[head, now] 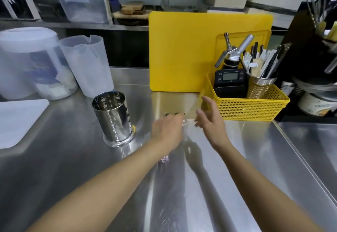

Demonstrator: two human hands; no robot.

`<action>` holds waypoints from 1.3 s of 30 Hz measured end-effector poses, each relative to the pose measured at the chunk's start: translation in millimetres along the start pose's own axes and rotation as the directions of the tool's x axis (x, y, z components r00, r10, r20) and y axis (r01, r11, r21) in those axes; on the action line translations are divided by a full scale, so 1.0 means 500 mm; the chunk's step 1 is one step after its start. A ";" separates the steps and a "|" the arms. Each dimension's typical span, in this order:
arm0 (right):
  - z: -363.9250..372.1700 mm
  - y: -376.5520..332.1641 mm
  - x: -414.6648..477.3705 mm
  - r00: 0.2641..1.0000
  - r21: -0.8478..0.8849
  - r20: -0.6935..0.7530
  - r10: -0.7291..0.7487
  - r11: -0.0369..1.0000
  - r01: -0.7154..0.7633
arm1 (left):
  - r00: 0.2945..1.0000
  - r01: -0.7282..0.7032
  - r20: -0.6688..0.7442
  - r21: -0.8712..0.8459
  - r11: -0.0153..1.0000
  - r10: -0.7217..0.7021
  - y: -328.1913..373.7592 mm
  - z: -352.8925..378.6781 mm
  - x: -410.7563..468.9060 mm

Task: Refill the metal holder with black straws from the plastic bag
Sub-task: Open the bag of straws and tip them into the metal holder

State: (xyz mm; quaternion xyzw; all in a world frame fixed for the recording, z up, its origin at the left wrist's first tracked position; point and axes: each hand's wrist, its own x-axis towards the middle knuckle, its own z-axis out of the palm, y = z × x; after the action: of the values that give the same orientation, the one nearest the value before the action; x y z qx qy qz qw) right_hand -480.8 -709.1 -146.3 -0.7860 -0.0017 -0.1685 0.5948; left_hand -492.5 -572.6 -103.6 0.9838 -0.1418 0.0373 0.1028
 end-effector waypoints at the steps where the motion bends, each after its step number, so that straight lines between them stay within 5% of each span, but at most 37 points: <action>1: -0.014 0.001 0.007 0.997 -0.069 -0.018 -0.076 0.995 0.075 | 0.999 -0.025 -0.034 0.010 1.000 0.025 -0.015 -0.015 0.009; 3: -0.042 0.004 0.026 0.980 -0.295 0.053 -0.193 0.934 0.200 | 0.994 -0.074 -0.078 0.025 0.997 0.076 -0.042 -0.042 0.023; 5: -0.058 0.004 0.042 0.952 -0.567 0.243 -0.184 0.770 0.294 | 0.988 -0.105 -0.110 0.021 0.994 0.107 -0.057 -0.065 0.031; 7: -0.060 -0.003 0.056 0.926 -0.658 0.338 -0.170 0.661 0.362 | 0.988 -0.094 -0.128 -0.032 0.995 0.089 -0.065 -0.085 0.040; 12: -0.069 -0.073 0.085 0.955 -0.504 0.219 -0.199 0.815 0.285 | 0.986 -0.063 -0.164 -0.164 0.984 0.036 -0.070 -0.137 0.068; 19: -0.105 -0.151 0.120 0.929 -0.492 0.135 -0.345 0.791 0.365 | 0.953 -0.199 -0.266 -0.188 0.962 0.145 -0.081 -0.220 0.109; 29: -0.120 -0.156 0.130 0.913 -0.635 0.245 -0.327 0.657 0.406 | 0.963 -0.194 -0.191 -0.008 0.981 0.189 -0.065 -0.232 0.117; 32: -0.117 -0.167 0.136 0.913 -0.596 0.228 -0.338 0.693 0.405 | 0.968 -0.201 -0.136 0.073 0.977 0.210 -0.064 -0.221 0.124; 39: -0.133 -0.148 0.154 0.901 -0.541 0.085 -0.426 0.739 0.401 | 0.925 -0.263 -0.252 0.112 0.958 0.283 -0.053 -0.229 0.134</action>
State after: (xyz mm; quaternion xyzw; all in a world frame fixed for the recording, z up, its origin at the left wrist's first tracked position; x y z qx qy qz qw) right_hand -440.7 -764.8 -40.7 -0.8981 -0.1146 -0.3071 0.2933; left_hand -425.7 -541.6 9.9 0.9437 -0.2609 0.1879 0.0771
